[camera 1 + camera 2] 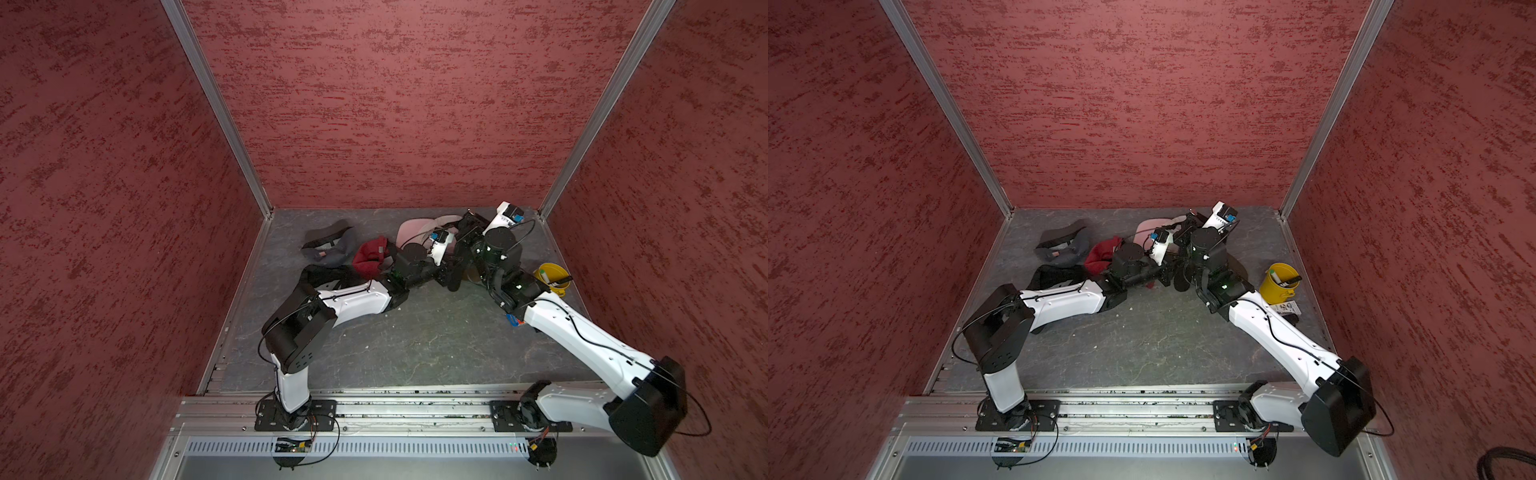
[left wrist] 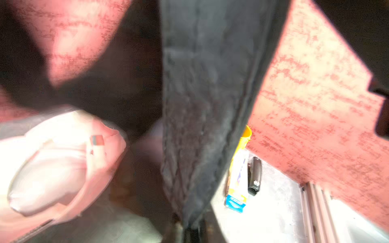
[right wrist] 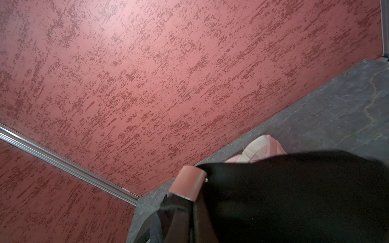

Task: Open the adjustable buckle of the baseball cap
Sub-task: Place the baseball cap at the center of the board.

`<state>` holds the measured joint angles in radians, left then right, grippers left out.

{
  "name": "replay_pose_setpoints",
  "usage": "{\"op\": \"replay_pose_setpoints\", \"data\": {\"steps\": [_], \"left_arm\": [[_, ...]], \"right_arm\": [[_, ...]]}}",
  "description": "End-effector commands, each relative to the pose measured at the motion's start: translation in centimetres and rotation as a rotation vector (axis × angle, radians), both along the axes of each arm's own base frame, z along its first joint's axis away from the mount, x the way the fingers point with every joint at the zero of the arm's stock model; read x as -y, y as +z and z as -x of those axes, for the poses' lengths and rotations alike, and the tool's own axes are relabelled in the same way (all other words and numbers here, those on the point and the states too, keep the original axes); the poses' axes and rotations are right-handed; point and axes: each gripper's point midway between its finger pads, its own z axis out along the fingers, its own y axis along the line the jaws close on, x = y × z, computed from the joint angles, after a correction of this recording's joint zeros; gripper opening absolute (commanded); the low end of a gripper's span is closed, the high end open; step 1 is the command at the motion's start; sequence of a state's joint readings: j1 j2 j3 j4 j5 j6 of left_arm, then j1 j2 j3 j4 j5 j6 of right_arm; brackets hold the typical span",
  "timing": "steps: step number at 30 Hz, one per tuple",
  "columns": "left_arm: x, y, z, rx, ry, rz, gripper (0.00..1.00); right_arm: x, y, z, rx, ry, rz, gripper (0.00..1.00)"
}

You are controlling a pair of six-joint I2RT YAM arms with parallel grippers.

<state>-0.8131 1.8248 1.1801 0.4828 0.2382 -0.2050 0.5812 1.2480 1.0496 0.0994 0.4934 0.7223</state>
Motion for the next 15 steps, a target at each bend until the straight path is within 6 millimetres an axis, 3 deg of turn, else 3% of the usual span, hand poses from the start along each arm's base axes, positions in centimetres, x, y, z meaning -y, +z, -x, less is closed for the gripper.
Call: {"op": "replay_pose_setpoints", "data": {"steps": [1, 3, 6, 8, 15], "left_arm": [[-0.7, -0.9, 1.0, -0.059, -0.024, -0.059, 0.00], [-1.1, -0.6, 1.5, -0.081, -0.033, -0.058, 0.00], [-2.3, -0.7, 2.5, -0.160, -0.051, -0.036, 0.00], [-3.5, -1.0, 3.3, -0.239, -0.062, 0.000, 0.00], [-5.7, -2.0, 7.3, -0.445, -0.166, 0.134, 0.00]], "right_arm": [[-0.2, 1.9, 0.4, 0.067, 0.023, -0.012, 0.00], [-0.9, 2.1, 0.5, 0.079, 0.064, 0.020, 0.02], [-1.8, 2.5, 1.0, 0.104, 0.134, 0.104, 0.31], [-1.8, 2.6, 1.4, 0.108, 0.148, 0.161, 0.42], [-0.6, 3.3, 3.0, 0.140, 0.149, 0.297, 0.61]]}}
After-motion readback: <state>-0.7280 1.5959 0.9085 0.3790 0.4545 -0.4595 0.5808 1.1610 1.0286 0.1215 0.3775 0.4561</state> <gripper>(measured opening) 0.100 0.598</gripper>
